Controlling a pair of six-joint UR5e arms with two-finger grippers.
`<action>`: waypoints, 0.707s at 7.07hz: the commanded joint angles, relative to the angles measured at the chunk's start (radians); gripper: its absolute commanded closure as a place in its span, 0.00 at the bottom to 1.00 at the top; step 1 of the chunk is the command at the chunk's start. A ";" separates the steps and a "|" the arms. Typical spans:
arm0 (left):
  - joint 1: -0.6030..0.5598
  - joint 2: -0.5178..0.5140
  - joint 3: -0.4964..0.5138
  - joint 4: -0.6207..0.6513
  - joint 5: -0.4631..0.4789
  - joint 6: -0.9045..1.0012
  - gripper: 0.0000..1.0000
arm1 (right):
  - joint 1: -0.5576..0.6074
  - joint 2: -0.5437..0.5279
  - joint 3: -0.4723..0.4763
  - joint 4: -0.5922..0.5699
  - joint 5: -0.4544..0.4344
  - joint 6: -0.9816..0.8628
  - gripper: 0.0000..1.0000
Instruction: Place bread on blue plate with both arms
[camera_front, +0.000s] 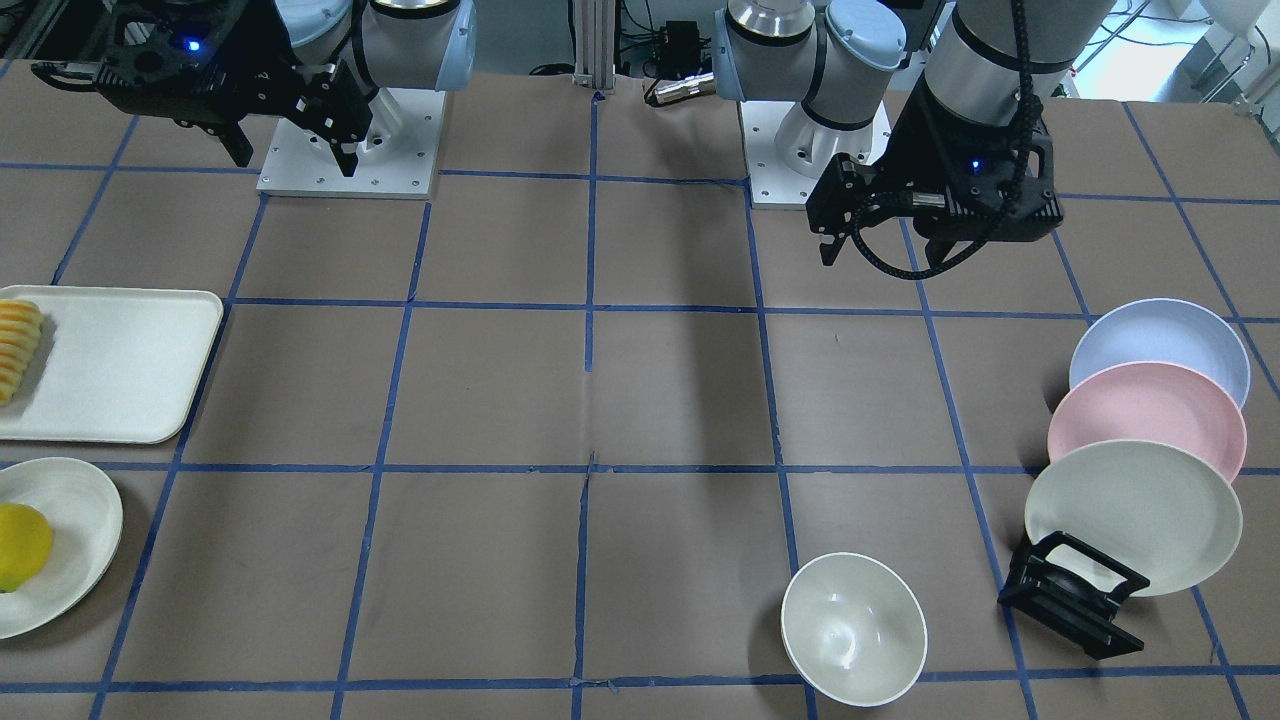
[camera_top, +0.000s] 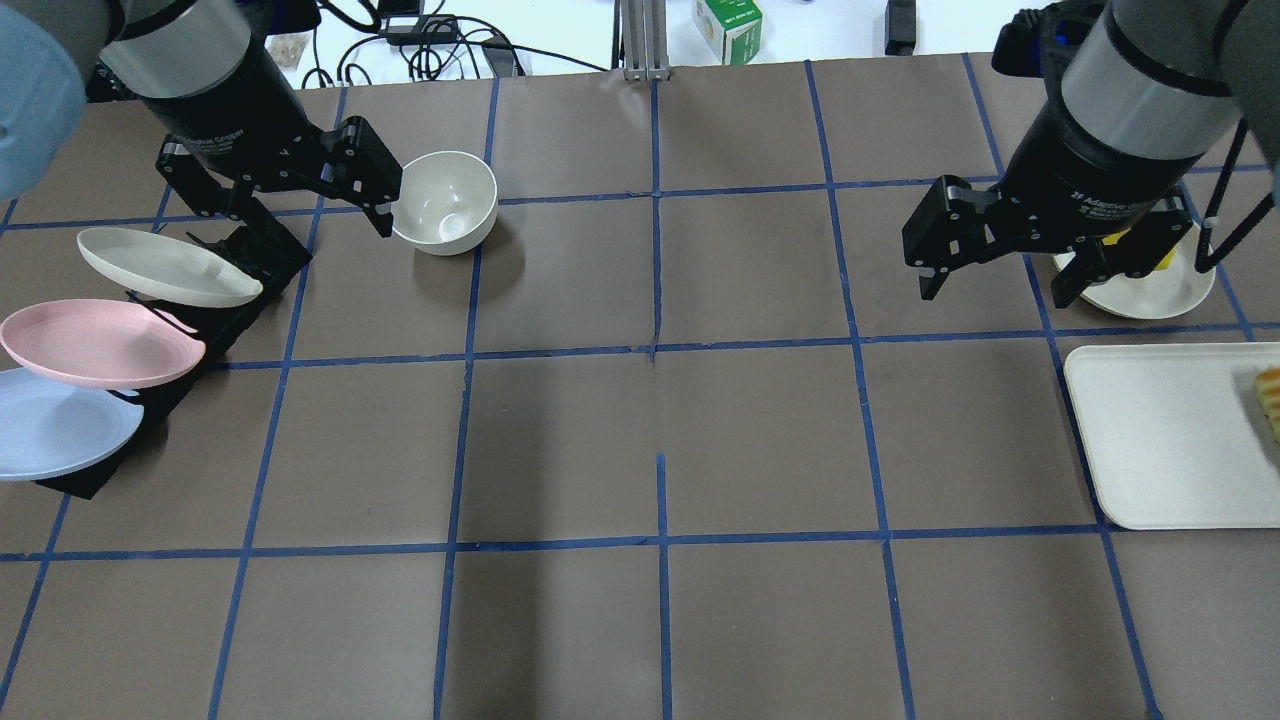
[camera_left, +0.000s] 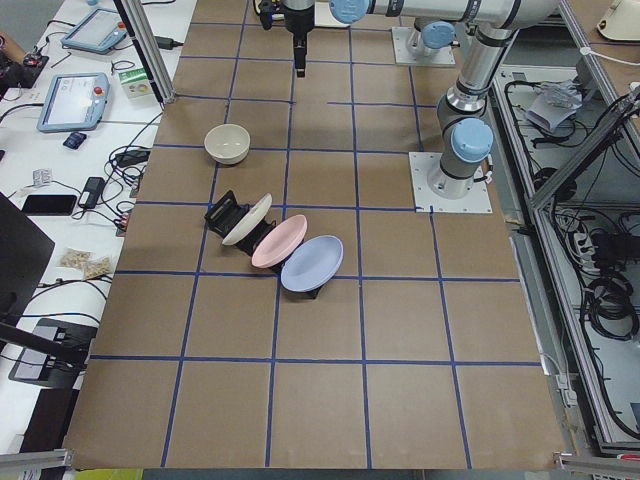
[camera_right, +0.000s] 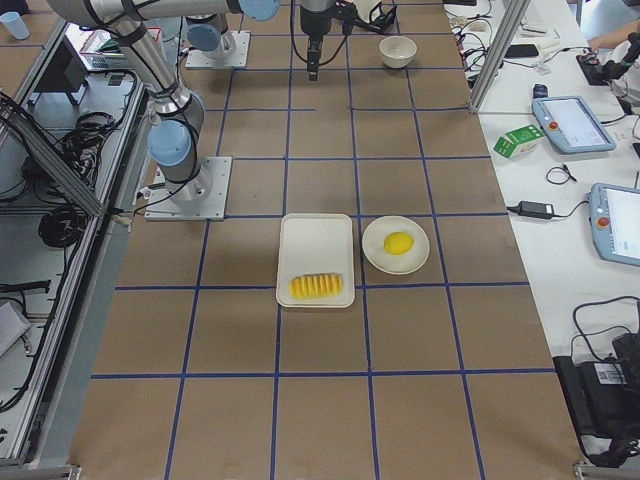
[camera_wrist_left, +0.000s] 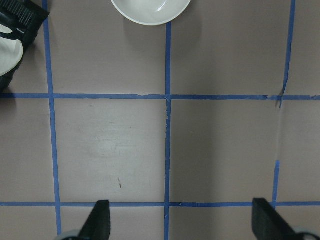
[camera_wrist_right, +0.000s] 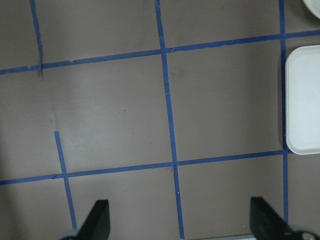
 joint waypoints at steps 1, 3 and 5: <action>0.001 0.000 0.000 -0.001 0.002 -0.001 0.00 | -0.001 0.011 0.007 -0.003 -0.001 -0.002 0.00; 0.003 0.000 -0.002 0.000 0.000 0.001 0.00 | -0.011 0.013 0.013 -0.005 -0.014 -0.004 0.00; 0.013 0.004 0.005 0.002 -0.001 0.001 0.00 | -0.010 0.014 0.014 -0.017 0.010 0.014 0.00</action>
